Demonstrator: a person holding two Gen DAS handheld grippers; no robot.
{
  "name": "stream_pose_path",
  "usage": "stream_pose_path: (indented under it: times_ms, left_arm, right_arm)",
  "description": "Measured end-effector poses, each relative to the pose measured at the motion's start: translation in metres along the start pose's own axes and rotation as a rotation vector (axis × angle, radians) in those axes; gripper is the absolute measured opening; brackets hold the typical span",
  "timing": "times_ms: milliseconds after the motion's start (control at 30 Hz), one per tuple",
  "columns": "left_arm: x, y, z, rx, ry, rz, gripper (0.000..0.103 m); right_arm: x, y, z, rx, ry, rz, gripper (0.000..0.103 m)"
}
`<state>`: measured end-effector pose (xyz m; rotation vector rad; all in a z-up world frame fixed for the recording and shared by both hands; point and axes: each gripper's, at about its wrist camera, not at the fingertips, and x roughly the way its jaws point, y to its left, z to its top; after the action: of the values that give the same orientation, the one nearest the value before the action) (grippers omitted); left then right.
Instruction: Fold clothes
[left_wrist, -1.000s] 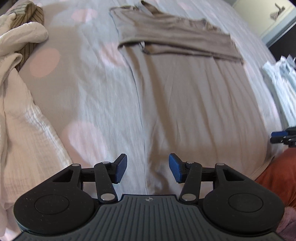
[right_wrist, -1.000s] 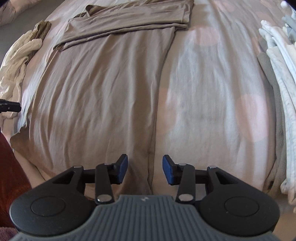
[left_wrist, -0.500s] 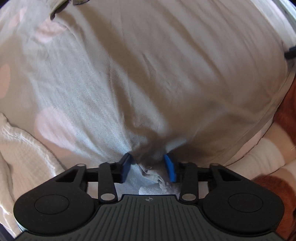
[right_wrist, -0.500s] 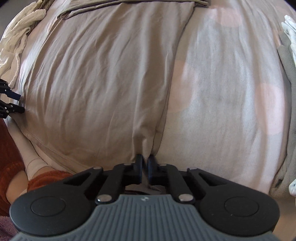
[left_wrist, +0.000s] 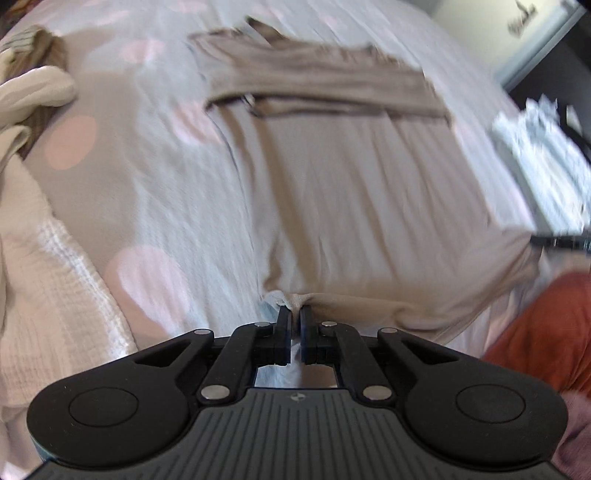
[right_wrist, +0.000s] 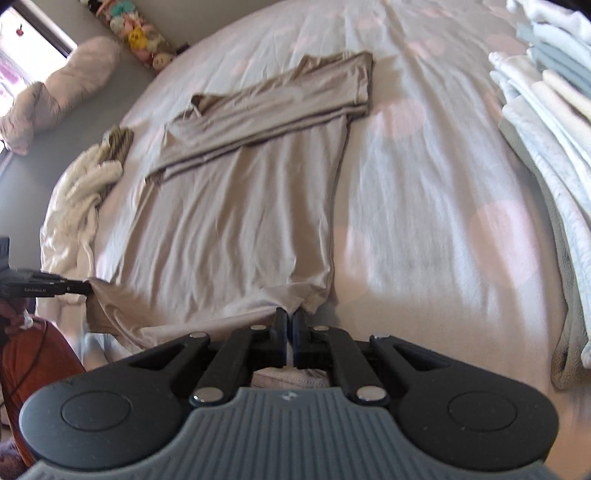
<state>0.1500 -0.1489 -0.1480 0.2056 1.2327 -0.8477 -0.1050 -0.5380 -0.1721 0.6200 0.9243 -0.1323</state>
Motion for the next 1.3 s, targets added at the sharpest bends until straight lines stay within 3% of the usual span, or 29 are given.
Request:
stream_pose_path:
  times_ms: [133,233,333,500,600,733,800,933,1000,1167,1300]
  left_arm:
    - [-0.013,0.022,0.016,-0.121,-0.102,-0.013,0.002]
    - [-0.012,0.024,0.028,-0.152,-0.14,0.022,0.002]
    - [0.003,0.011,0.046,-0.087,-0.121,0.093,0.002]
    - [0.024,-0.008,0.046,0.049,-0.065,0.227,0.004]
    - [0.015,-0.011,0.043,0.066,-0.098,0.246,0.017]
    - [-0.011,-0.018,0.039,0.104,-0.185,0.25,0.026]
    - [-0.017,-0.032,0.038,0.207,-0.184,0.243,0.028]
    - [-0.008,-0.067,0.031,0.492,-0.102,0.266,0.029]
    - [0.001,-0.081,0.025,0.625,-0.047,0.277,0.037]
    - [0.029,-0.095,0.007,0.835,0.083,0.276,0.043]
    - [0.048,-0.093,-0.002,0.954,0.156,0.297,0.047]
  right_arm:
    - [-0.004,-0.008,0.009,0.056,-0.083,-0.032,0.003]
    - [0.006,-0.009,0.02,0.082,-0.121,-0.084,0.002]
    - [0.018,-0.014,0.027,0.111,-0.117,-0.098,0.002]
    - [0.027,-0.012,0.026,0.087,-0.112,-0.142,0.005]
    - [0.018,-0.011,0.023,0.086,-0.165,-0.142,0.006]
    - [0.006,-0.005,0.021,0.058,-0.211,-0.111,0.008]
    - [0.004,0.004,0.024,0.014,-0.193,-0.102,0.01]
    - [0.006,0.034,0.029,-0.178,-0.129,-0.125,0.017]
    - [0.015,0.054,0.026,-0.348,-0.064,-0.177,0.024]
    - [0.042,0.082,0.008,-0.71,0.085,-0.254,0.024]
    - [0.063,0.087,-0.006,-0.884,0.176,-0.269,0.032]
